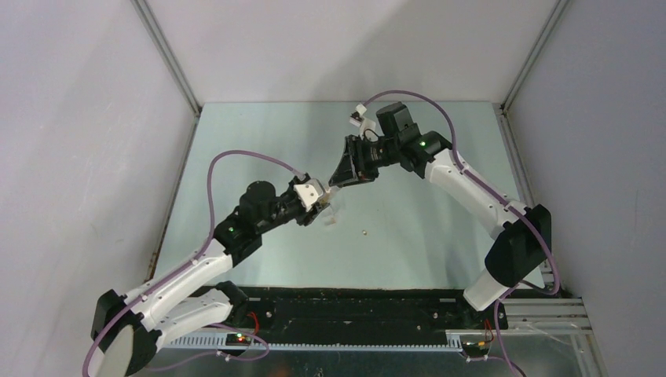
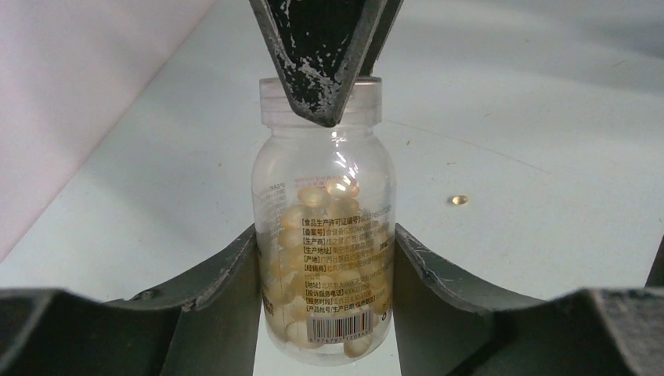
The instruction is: Sort the pills into containers
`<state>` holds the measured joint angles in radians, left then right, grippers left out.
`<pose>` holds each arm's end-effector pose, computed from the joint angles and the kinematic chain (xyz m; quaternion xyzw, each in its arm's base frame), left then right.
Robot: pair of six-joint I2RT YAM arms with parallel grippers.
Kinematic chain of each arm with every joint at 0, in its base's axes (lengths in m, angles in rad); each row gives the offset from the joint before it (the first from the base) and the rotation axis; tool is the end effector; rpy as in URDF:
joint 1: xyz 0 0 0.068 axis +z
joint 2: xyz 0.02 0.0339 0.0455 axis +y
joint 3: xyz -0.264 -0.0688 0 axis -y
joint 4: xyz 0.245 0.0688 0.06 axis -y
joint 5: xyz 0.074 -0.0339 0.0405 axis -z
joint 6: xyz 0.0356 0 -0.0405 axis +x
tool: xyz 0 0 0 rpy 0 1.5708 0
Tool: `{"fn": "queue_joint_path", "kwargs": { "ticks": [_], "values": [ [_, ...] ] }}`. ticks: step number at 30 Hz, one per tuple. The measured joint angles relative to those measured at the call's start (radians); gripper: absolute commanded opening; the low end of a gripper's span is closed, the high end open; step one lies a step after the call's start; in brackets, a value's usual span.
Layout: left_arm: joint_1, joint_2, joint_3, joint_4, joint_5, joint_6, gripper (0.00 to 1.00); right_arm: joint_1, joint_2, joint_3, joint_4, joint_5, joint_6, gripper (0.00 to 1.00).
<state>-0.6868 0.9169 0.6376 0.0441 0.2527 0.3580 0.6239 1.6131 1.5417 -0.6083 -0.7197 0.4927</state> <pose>0.1621 -0.1444 0.2879 0.4563 0.6361 -0.1981 0.5898 0.2770 0.2283 0.3563 -0.2068 0.8328 0.4832 0.1738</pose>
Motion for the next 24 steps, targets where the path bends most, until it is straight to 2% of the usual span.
{"fn": "queue_joint_path", "kwargs": {
  "ticks": [7, 9, 15, 17, 18, 20, 24],
  "values": [
    [0.001, 0.0, -0.004, 0.018, -0.016, 0.0, 0.0, -0.004, 0.001, -0.006, 0.014, 0.017, 0.124, 0.36],
    [0.001, 0.0, -0.004, 0.02, -0.021, 0.0, 0.0, -0.004, 0.001, -0.006, 0.015, 0.026, 0.148, 0.39],
    [0.002, 0.0, -0.004, 0.024, -0.029, -0.001, 0.0, -0.004, -0.002, -0.006, 0.018, 0.043, 0.185, 0.56],
    [-0.003, 0.001, -0.004, 0.063, -0.014, -0.002, 0.0, 0.002, -0.005, -0.006, 0.03, 0.042, 0.194, 0.65],
    [-0.004, -0.001, -0.005, 0.077, -0.009, -0.003, 0.0, 0.003, -0.008, -0.006, 0.032, 0.042, 0.196, 0.79],
    [-0.01, 0.0, -0.005, 0.122, 0.009, -0.011, 0.0, 0.005, -0.016, -0.006, 0.044, 0.042, 0.198, 0.96],
    [-0.014, -0.002, -0.005, 0.168, 0.04, -0.024, 0.0, -0.002, -0.043, -0.006, 0.053, 0.039, 0.16, 0.99]
  ]
}}
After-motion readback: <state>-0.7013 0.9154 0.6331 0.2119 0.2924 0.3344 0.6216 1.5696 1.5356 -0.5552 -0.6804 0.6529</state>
